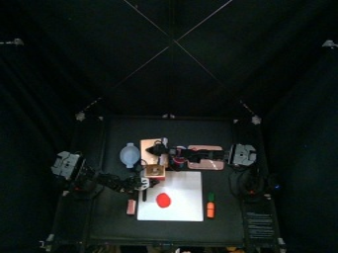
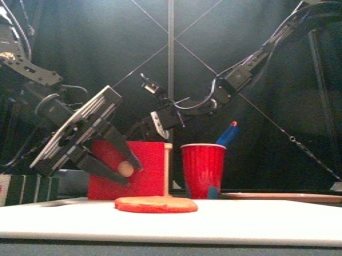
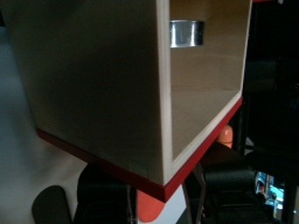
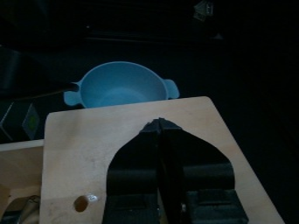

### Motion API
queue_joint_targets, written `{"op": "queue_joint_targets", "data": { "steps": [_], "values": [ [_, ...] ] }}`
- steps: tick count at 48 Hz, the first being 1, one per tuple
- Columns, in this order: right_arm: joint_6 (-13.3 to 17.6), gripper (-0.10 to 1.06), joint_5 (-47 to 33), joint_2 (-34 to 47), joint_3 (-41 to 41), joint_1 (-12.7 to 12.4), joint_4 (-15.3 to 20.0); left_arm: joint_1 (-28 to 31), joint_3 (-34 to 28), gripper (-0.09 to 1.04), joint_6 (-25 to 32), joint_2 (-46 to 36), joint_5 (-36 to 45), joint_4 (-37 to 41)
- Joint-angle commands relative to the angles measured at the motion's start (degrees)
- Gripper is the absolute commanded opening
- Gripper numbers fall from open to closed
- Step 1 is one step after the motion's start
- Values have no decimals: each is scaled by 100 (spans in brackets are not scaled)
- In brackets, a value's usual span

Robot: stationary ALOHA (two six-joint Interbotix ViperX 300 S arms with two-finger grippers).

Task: Get the cutter from the drawer then cut the dough then place the extra dough in the bowl
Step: Place the cutter on the board

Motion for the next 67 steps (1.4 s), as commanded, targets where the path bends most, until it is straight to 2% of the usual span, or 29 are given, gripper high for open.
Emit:
{"op": "queue_joint_targets", "data": {
  "steps": [1,21,38,48,58,67],
  "values": [
    [-9,-3,70,-62,-79,-18,18,-185,-105,47,18,18,114,26],
    [-9,-3,97,-62,-70,-26,9,-167,-158,51,176,62,-62,105],
    [0,-3,97,-53,-70,-26,0,-158,-158,76,255,0,-176,176],
    [0,-3,97,-53,-79,9,0,-229,-70,80,255,-114,-158,185],
    [9,-3,97,-79,-97,18,18,-316,396,80,272,-826,-141,510],
    [70,-3,105,-193,-149,123,35,-264,1107,79,281,-2013,-281,1406]
  ]
}}
